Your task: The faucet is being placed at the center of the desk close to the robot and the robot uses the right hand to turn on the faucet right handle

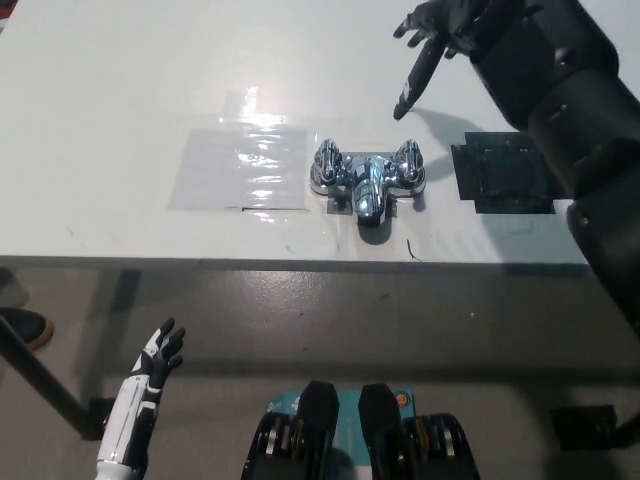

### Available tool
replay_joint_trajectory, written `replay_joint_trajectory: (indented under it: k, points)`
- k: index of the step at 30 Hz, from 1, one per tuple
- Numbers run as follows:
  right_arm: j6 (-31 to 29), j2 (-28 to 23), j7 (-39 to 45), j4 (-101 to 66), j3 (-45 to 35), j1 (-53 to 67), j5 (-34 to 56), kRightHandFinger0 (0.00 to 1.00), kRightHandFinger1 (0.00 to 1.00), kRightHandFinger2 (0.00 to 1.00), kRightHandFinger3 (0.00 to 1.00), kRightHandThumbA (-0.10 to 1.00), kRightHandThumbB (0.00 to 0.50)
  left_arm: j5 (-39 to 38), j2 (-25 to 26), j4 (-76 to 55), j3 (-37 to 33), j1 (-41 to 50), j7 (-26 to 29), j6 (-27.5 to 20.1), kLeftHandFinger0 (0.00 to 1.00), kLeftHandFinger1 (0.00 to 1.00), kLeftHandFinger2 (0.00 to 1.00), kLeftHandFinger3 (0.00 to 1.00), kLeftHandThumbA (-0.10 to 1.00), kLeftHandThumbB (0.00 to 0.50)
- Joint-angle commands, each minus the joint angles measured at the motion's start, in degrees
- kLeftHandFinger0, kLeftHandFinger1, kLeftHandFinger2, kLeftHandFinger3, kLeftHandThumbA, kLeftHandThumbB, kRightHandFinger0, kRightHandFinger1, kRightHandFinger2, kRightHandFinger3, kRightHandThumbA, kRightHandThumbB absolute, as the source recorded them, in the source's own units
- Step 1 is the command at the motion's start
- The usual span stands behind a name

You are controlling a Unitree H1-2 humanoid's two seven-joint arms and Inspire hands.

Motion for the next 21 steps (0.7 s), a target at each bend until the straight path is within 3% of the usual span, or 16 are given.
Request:
replay_joint_trajectory:
  k: [1,4,7,12,21]
  points:
    - [-1.25,0.09,-3.29,0.43,-0.06,-5.06,-0.81,1.0,1.0,1.0,1.0,1.0,0.22,-0.66,0.65,-0.8,0.36,0.03,-0.26,-2.19,1.0,1.0,1.0,1.0,1.0,0.5]
    - [-0.87,0.3,-4.88,0.63,0.51,-4.36,-1.55,1.0,1.0,1.0,1.0,1.0,0.29,-0.05,0.62,-0.83,0.11,-0.02,-0.15,-2.23,1.0,1.0,1.0,1.0,1.0,0.5]
    - [-2.28,0.79,-3.68,1.16,2.11,-4.12,-2.49,1.0,1.0,1.0,1.0,1.0,0.288,-0.07,0.74,-1.11,0.14,-0.04,-0.25,-1.55,1.0,1.0,1.0,1.0,1.0,0.5]
    - [-1.8,1.83,-3.26,1.77,2.41,-3.33,-2.3,1.0,1.0,1.0,1.0,1.0,0.243,-0.41,0.85,-1.44,0.23,-0.05,-0.38,-1.23,1.0,1.0,1.0,1.0,1.0,0.5]
    - [-0.83,2.7,-1.17,3.77,2.31,-1.37,-1.92,1.0,1.0,1.0,1.0,1.0,0.237,-0.46,0.61,-2.69,0.33,0.36,-0.21,-0.27,1.0,1.0,1.0,1.0,1.0,0.5]
